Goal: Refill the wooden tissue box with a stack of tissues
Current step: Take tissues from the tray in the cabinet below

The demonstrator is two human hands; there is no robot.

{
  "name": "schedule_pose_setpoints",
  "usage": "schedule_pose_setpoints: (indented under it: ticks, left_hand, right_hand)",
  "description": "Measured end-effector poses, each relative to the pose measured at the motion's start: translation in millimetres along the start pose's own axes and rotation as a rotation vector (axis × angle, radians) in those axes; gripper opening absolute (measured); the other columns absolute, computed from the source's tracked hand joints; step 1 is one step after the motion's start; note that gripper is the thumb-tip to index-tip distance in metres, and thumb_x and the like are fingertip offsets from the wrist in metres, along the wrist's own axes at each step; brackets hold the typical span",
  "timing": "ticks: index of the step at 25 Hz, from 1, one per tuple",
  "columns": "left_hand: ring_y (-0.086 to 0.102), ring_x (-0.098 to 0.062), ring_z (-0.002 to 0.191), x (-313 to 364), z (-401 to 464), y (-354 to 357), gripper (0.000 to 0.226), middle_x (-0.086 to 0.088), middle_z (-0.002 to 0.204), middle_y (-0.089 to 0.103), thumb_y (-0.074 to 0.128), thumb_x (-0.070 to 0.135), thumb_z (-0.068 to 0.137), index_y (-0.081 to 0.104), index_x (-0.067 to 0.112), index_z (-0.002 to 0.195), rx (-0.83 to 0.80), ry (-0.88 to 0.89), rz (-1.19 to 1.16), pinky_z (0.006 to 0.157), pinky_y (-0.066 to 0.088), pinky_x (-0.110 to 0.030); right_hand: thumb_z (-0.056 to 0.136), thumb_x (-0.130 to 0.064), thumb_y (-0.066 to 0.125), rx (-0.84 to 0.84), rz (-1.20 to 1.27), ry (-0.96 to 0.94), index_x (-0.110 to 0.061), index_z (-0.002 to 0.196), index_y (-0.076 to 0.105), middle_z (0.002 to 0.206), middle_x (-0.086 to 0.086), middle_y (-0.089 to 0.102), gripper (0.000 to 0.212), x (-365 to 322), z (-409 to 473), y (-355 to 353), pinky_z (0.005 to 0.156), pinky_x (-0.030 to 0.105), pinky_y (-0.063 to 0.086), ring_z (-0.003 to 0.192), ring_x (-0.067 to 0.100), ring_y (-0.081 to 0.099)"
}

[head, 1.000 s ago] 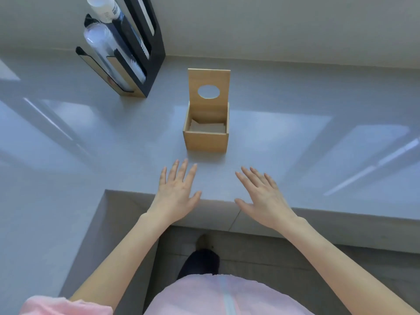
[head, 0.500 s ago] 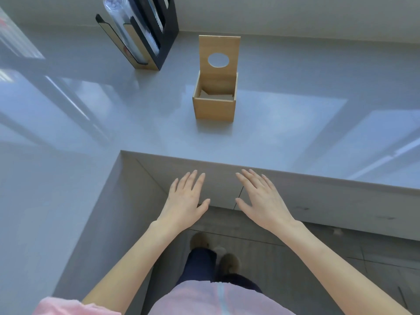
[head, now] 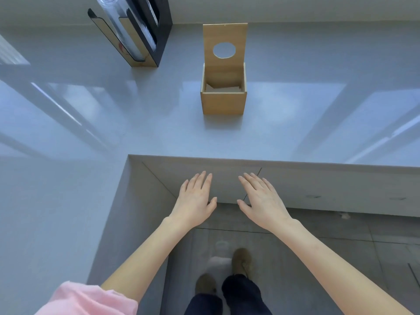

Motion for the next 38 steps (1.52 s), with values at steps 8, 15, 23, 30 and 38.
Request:
schedule_pose_setpoints:
  ticks: [8,15,23,30,38]
  left_hand:
    - [0.005,-0.023,0.144,-2,36,25,0.064,-0.011,0.157,0.005,0.033,0.031,0.095,0.003,0.005,0.145,0.026,0.115,0.041,0.116,0.008,-0.036]
    - [0.008,-0.03,0.143,10,82,62,0.07,-0.016,0.155,0.011,0.037,0.024,0.088,0.003,-0.001,0.144,0.093,0.171,0.164,0.117,0.002,-0.045]
    - [0.017,-0.033,0.14,14,116,84,0.071,-0.017,0.152,0.022,0.045,0.018,0.083,0.014,-0.002,0.143,0.178,0.125,0.146,0.116,0.002,-0.049]
    - [0.014,-0.034,0.142,17,119,102,0.078,-0.019,0.152,0.021,0.049,0.021,0.08,0.011,-0.002,0.144,0.252,0.073,0.137,0.115,-0.002,-0.05]
    - [0.05,-0.035,0.123,21,77,97,0.077,-0.018,0.129,0.056,0.069,0.015,0.059,0.045,0.001,0.131,0.447,0.1,0.148,0.099,0.041,-0.053]
  right_hand:
    - [0.095,-0.028,0.041,0.01,-0.039,0.088,-0.006,0.147,0.013,0.157,0.007,0.015,0.063,16,43,28,0.118,0.034,0.012,0.145,0.017,0.01]
    - [0.071,-0.012,0.067,0.158,-0.193,0.05,0.003,0.139,0.035,0.14,0.018,0.046,0.076,29,57,55,0.111,0.045,0.033,0.132,0.029,0.043]
    - [0.037,-0.005,0.084,0.328,-0.296,0.108,0.008,0.107,0.065,0.106,0.023,0.07,0.074,52,79,67,0.085,0.056,0.05,0.099,0.038,0.067]
    - [0.038,-0.005,0.082,0.4,-0.266,0.117,0.005,0.114,0.063,0.112,0.021,0.068,0.079,58,80,79,0.09,0.056,0.048,0.105,0.035,0.065]
    - [0.048,0.004,0.07,0.572,-0.192,0.06,-0.001,0.114,0.064,0.112,0.014,0.068,0.066,45,41,84,0.086,0.038,0.053,0.102,0.031,0.066]
Point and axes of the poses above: each hand's wrist, its own z-axis towards the middle knuckle, its own y-axis out of the palm, x = y × z, the point moved 5 cm from there along z, towards the middle knuckle
